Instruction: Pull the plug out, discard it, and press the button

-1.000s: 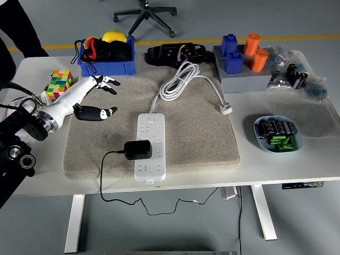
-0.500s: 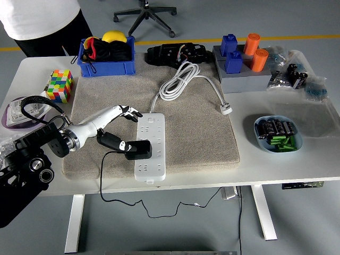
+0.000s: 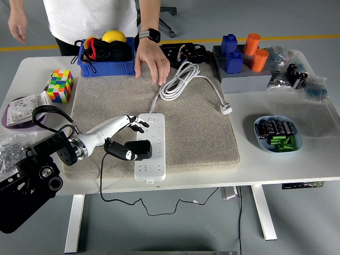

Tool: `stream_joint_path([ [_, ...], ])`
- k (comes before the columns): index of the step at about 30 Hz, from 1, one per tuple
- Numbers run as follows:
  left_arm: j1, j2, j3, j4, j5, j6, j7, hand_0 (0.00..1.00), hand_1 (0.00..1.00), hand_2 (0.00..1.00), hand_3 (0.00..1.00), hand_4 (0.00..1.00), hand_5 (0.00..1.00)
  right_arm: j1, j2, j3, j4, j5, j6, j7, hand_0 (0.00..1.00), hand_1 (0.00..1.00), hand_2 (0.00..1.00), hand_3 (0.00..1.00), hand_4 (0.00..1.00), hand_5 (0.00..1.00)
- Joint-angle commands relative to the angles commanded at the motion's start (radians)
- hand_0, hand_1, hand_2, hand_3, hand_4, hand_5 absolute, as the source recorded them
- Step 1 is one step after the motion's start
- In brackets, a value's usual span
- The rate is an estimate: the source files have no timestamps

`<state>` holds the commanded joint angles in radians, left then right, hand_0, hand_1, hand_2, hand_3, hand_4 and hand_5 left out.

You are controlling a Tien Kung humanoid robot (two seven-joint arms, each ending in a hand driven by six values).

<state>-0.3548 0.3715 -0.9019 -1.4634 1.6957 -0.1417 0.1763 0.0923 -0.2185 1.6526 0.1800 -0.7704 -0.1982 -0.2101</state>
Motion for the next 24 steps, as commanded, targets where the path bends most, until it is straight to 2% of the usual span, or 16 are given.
stream_joint_path([
  [11, -0.009, -0.016, 0.020, 0.034, -0.004, 0.017, -0.001, 0.816, 0.656, 0.574, 0.742, 0.998, 0.002, -0.001, -0.001, 0.000, 0.000, 0.001, -0.004, 0.002, 0.746, 0.683, 0.650, 0.612, 0.662, 0.475],
  [12, -0.011, -0.018, 0.023, 0.037, -0.005, 0.020, -0.002, 0.785, 0.630, 0.545, 0.715, 0.941, 0.002, -0.001, -0.001, -0.001, 0.000, 0.002, -0.003, 0.003, 0.745, 0.683, 0.650, 0.612, 0.661, 0.475],
  [17, -0.015, -0.026, 0.032, 0.051, -0.002, 0.023, -0.003, 0.785, 0.630, 0.545, 0.715, 0.941, 0.002, -0.001, 0.001, -0.001, 0.000, 0.004, -0.003, 0.004, 0.745, 0.683, 0.650, 0.612, 0.661, 0.475],
  [18, -0.016, -0.027, 0.033, 0.052, -0.002, 0.025, -0.005, 0.748, 0.565, 0.522, 0.607, 0.905, 0.002, -0.001, 0.001, -0.001, 0.000, 0.004, -0.003, 0.004, 0.745, 0.682, 0.650, 0.613, 0.661, 0.474],
  [23, -0.021, -0.032, 0.039, 0.058, -0.005, 0.037, -0.012, 0.748, 0.565, 0.522, 0.607, 0.905, 0.002, -0.002, -0.001, 0.001, 0.000, 0.002, -0.005, 0.003, 0.745, 0.682, 0.650, 0.613, 0.661, 0.474],
  [24, -0.020, -0.033, 0.039, 0.060, -0.006, 0.038, -0.012, 0.637, 0.464, 0.487, 0.577, 0.810, 0.002, -0.002, 0.000, 0.001, 0.000, 0.003, -0.005, 0.004, 0.745, 0.681, 0.650, 0.612, 0.661, 0.475],
])
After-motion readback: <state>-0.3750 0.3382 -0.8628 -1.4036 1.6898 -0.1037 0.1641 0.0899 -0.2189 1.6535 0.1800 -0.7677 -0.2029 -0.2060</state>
